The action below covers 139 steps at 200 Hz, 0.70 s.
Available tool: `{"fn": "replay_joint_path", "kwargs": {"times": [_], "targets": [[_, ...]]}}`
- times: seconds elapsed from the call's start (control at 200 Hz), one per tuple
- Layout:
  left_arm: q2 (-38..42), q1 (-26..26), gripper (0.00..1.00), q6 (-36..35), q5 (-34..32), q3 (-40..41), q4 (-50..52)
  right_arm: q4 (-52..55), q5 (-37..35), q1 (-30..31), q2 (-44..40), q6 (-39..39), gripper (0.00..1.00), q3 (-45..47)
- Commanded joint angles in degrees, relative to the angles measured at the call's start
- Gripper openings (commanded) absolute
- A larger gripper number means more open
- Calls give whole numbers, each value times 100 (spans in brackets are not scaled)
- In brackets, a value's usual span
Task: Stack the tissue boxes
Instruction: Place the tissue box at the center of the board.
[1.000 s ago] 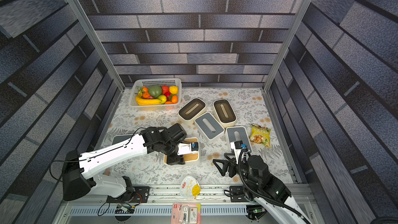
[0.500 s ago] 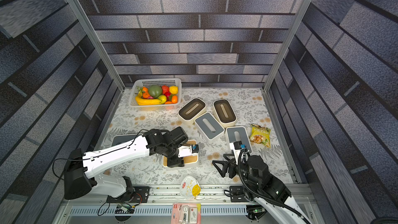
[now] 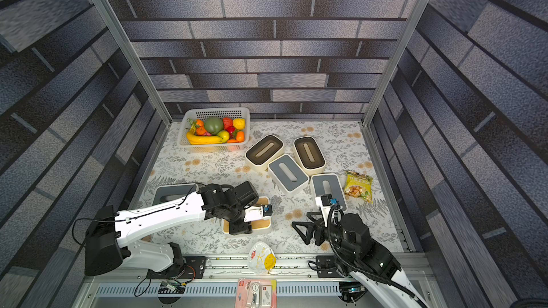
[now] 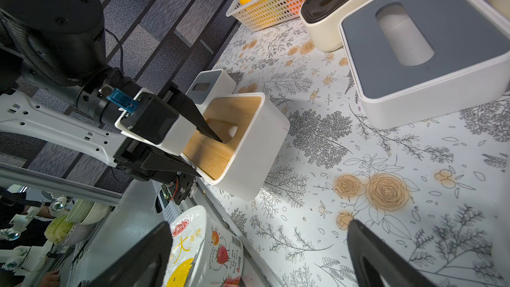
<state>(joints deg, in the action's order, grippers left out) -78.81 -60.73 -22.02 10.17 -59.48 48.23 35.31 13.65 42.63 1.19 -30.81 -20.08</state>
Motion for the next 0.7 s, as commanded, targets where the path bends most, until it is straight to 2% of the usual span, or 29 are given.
{"fn": "replay_joint_path", "kwargs": {"times": [0.0, 0.692], "targets": [[-37, -41, 46, 46, -99, -11, -129, -131, 76, 41, -66, 86, 100, 48], [-332, -186, 47, 57, -303, 82, -305, -125, 75, 36, -75, 86, 100, 65]]}}
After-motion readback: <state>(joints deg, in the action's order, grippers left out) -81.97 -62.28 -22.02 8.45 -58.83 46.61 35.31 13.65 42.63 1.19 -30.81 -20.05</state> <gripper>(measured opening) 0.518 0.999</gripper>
